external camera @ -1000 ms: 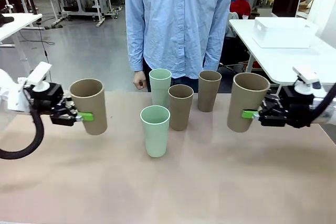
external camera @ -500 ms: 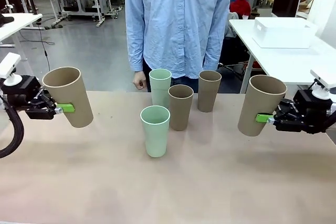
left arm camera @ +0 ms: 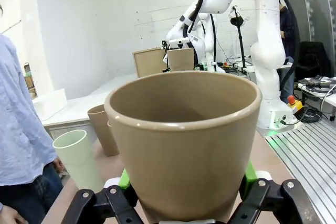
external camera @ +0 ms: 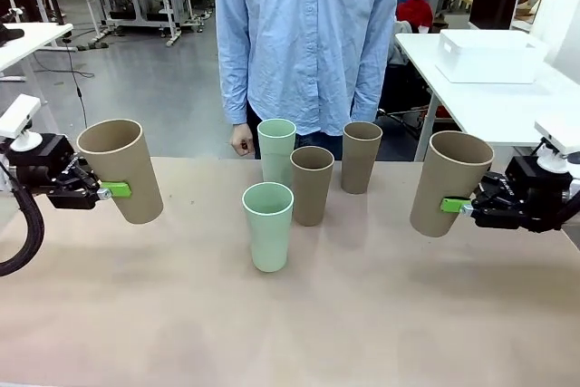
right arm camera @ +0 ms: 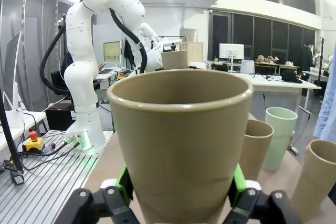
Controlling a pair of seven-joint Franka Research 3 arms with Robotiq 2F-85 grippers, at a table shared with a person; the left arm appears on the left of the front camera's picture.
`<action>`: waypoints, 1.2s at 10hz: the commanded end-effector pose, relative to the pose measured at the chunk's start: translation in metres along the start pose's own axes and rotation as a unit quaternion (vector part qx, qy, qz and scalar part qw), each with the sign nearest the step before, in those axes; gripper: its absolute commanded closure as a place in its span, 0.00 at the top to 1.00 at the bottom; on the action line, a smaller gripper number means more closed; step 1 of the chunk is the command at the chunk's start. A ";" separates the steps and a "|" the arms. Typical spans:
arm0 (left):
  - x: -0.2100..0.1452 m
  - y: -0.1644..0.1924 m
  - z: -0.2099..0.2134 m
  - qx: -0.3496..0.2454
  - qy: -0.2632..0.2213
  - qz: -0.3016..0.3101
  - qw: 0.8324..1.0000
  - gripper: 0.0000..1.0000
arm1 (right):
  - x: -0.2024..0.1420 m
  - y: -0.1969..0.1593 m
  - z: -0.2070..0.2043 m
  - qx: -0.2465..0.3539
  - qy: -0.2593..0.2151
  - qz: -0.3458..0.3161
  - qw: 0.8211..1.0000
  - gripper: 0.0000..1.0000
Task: Stack the cups and store them in the basket.
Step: Pick up two Reusable plastic cups , one in each hand, then place the stack of Reusable plastic cups into the Pantry Basket.
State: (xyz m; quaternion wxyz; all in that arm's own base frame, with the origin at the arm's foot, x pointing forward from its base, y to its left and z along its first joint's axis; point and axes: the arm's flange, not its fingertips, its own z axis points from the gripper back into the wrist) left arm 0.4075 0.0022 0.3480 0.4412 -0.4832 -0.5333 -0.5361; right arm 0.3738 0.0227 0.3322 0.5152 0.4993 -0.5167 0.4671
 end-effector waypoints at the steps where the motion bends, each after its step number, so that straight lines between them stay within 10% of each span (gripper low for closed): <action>1: 0.002 -0.001 0.000 -0.001 0.000 -0.005 1.000 0.86 | 0.002 0.000 0.001 -0.001 0.000 0.002 1.000 0.85; 12: 0.002 -0.001 0.000 -0.001 0.000 -0.005 1.000 0.86 | 0.002 0.000 0.001 -0.001 0.000 0.002 1.000 0.85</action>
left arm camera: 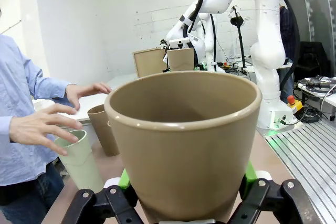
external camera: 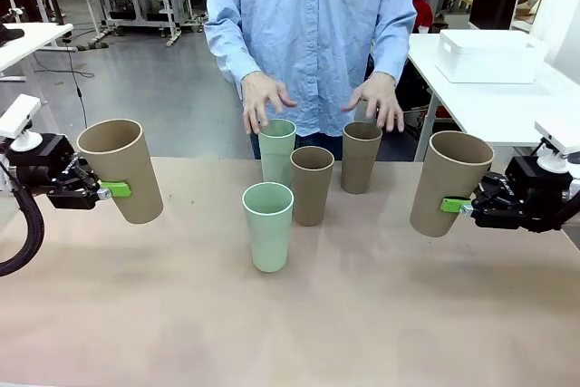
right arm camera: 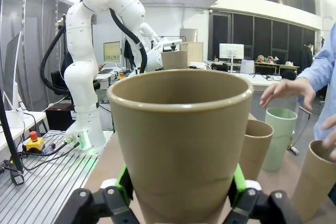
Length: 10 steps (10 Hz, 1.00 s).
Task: Stack the cups and store them in the basket.
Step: Place the stack of Reusable plastic cups into the Pantry Basket.
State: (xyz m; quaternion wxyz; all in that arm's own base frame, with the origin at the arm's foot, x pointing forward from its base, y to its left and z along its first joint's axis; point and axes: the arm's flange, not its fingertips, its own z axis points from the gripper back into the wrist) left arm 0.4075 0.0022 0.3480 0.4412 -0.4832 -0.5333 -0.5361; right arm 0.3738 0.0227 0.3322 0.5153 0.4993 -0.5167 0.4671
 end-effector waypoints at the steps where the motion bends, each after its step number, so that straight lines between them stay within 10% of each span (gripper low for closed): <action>1: 0.002 -0.001 0.000 0.000 0.000 -0.005 1.000 0.86 | 0.002 0.000 0.001 -0.001 0.000 0.002 1.000 0.85; 10: 0.002 -0.001 0.000 0.000 0.000 -0.005 1.000 0.86 | 0.002 0.000 0.001 -0.001 0.000 0.002 1.000 0.85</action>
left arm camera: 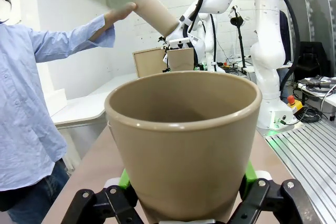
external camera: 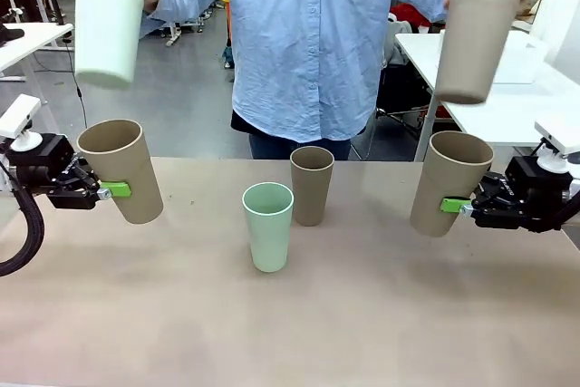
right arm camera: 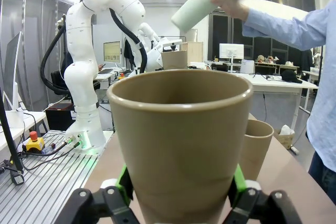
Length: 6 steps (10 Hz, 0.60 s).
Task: Stack the cups and store them in the basket.
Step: Place the stack of Reusable plastic cups into the Pantry Basket.
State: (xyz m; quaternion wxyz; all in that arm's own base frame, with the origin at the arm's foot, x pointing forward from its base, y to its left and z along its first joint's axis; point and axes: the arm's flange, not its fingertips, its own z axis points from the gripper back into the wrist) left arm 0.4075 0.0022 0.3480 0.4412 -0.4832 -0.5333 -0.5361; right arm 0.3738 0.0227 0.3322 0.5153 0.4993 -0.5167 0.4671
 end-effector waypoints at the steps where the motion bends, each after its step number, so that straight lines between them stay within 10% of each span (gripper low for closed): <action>1: 0.002 -0.001 0.000 -0.001 0.000 -0.005 1.000 0.86 | 0.002 0.000 0.001 -0.001 0.000 0.002 1.000 0.85; 6: 0.002 -0.001 0.000 -0.001 0.000 -0.005 1.000 0.86 | 0.002 0.000 0.001 -0.001 0.000 0.002 1.000 0.85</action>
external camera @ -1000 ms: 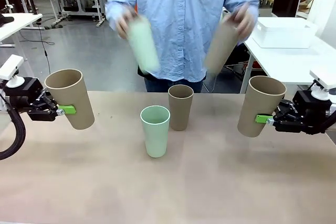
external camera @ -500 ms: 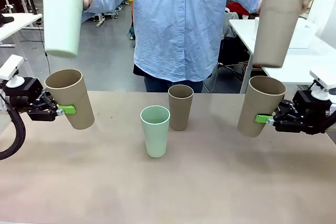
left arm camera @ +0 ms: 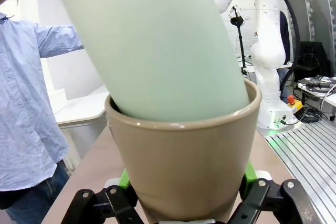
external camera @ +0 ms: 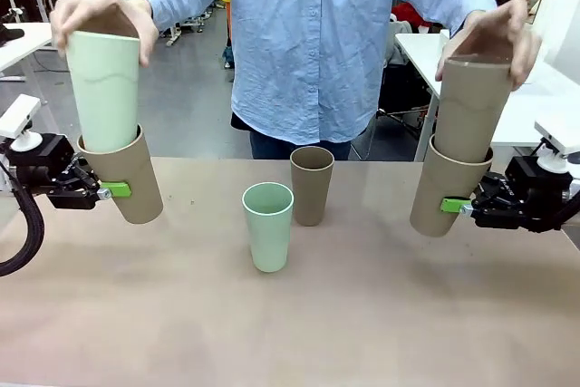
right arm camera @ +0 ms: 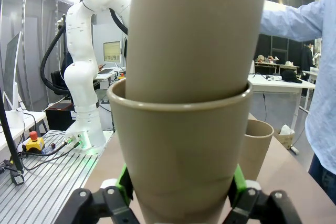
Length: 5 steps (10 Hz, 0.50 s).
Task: Stack the cups and store them in the basket.
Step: Place the stack of Reusable plastic cups into the Pantry Basket.
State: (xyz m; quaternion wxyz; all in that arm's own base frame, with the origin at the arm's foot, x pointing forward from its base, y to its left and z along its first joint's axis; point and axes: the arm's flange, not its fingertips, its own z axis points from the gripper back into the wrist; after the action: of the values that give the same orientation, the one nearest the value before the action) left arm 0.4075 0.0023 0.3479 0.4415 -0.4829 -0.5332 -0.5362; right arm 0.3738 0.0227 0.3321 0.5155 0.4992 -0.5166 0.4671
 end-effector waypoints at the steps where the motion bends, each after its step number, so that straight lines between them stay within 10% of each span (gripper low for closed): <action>1: 0.003 -0.001 0.000 -0.001 0.000 -0.005 1.000 0.86 | 0.002 0.000 0.000 0.000 0.000 0.003 1.000 0.85; 5: 0.003 -0.001 0.000 -0.001 0.000 -0.005 1.000 0.86 | 0.002 0.000 0.000 0.000 0.000 0.003 1.000 0.85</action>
State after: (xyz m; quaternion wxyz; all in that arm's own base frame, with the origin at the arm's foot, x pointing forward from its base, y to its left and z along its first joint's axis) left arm 0.4078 0.0026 0.3474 0.4431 -0.4817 -0.5327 -0.5366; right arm 0.3739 0.0226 0.3314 0.5163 0.4992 -0.5162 0.4667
